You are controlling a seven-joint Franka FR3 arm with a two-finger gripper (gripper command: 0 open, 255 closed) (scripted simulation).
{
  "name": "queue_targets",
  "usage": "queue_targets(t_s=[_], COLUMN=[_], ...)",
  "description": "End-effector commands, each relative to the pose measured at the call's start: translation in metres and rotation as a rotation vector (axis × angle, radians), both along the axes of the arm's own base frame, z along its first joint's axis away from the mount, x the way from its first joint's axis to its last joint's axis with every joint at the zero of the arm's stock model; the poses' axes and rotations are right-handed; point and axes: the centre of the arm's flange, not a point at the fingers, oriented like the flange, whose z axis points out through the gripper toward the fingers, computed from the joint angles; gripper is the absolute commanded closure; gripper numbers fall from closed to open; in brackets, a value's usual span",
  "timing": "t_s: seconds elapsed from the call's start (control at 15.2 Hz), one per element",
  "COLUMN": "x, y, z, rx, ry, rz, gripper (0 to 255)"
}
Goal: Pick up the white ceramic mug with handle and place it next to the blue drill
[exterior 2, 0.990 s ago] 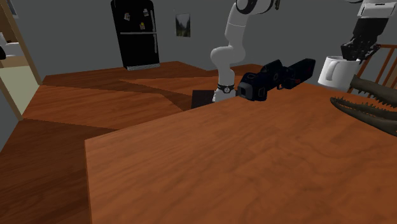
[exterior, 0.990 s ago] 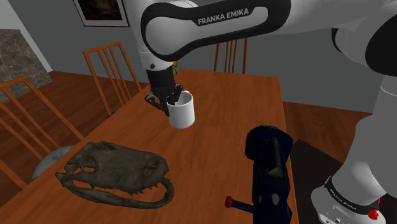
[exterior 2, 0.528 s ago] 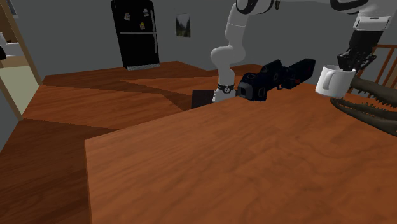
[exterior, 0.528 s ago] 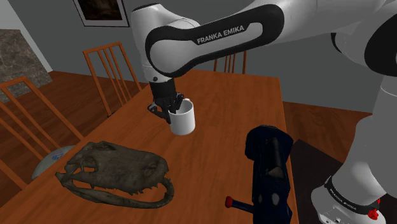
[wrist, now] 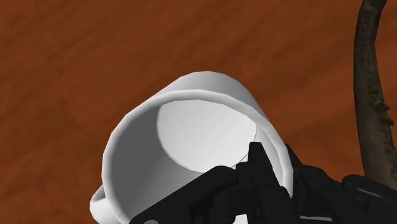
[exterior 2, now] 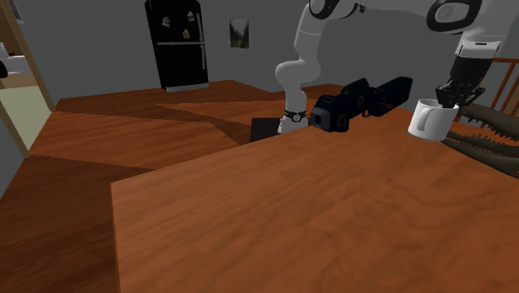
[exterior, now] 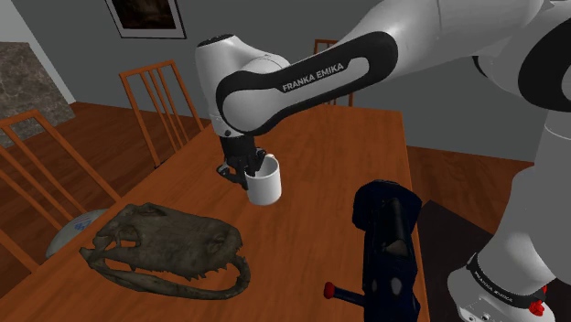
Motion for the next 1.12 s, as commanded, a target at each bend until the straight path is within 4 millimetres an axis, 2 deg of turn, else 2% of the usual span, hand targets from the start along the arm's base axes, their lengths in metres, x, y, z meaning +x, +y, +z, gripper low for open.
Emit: queue_targets(t_s=[0.0,0.92,1.06], x=[0.0,0.0,0.0], y=[0.0,0.0,0.0], z=[-0.01,-0.084,-0.084], rx=[0.0,0.0,0.0], ry=[-0.001,-0.001,-0.001], rz=[0.0,0.0,0.0], gripper=[255,255,255])
